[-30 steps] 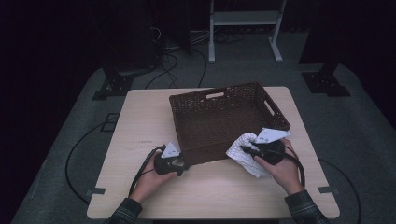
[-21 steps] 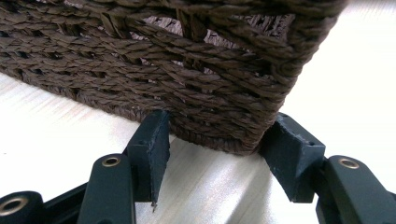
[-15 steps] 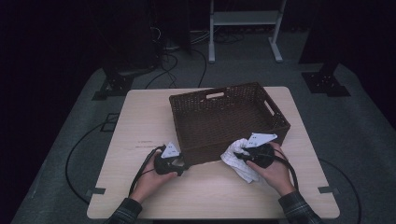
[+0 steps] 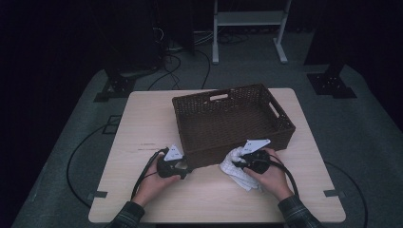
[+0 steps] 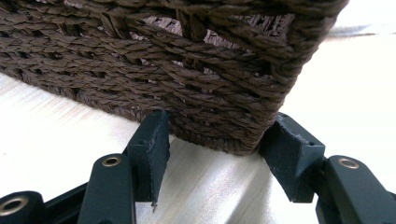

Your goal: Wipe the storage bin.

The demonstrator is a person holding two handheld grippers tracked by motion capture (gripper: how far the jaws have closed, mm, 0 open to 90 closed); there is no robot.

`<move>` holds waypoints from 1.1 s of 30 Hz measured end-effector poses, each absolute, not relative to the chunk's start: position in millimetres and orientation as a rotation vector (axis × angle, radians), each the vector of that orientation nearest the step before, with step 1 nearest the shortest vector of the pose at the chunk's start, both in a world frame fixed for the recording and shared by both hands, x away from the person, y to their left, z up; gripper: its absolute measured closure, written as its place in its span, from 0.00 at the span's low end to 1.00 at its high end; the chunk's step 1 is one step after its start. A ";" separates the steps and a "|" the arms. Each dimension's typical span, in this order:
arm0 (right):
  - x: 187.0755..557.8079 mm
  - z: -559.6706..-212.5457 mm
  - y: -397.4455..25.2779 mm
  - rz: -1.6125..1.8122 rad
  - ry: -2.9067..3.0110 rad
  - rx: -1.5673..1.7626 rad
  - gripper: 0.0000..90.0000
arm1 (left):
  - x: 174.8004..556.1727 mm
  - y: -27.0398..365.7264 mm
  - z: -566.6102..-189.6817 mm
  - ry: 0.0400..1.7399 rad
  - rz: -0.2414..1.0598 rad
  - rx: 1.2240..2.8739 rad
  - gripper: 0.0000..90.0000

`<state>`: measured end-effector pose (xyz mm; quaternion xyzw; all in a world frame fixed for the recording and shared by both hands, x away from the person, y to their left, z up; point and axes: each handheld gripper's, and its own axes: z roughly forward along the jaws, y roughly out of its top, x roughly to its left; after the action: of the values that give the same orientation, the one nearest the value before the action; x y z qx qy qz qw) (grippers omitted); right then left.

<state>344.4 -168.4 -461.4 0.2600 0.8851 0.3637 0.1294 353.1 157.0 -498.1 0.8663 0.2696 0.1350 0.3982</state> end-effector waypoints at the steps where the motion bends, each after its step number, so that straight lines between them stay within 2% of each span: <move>1: 344.8 -464.9 -164.5 1.044 2.586 0.749 0.85 | 353.1 157.0 -498.1 0.683 0.342 2.193 0.47; 10: 344.2 -468.0 -157.5 1.015 2.613 0.736 0.85 | 353.1 157.0 -498.0 0.682 0.342 2.194 0.47; 33: 329.8 -412.7 -172.7 1.157 2.455 0.665 0.85 | 353.0 157.1 -498.0 0.681 0.342 2.195 0.47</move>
<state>329.8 -172.7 -412.7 0.2344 0.8654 0.4079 0.1727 353.0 157.1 -498.0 0.8667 0.2691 0.1349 0.3978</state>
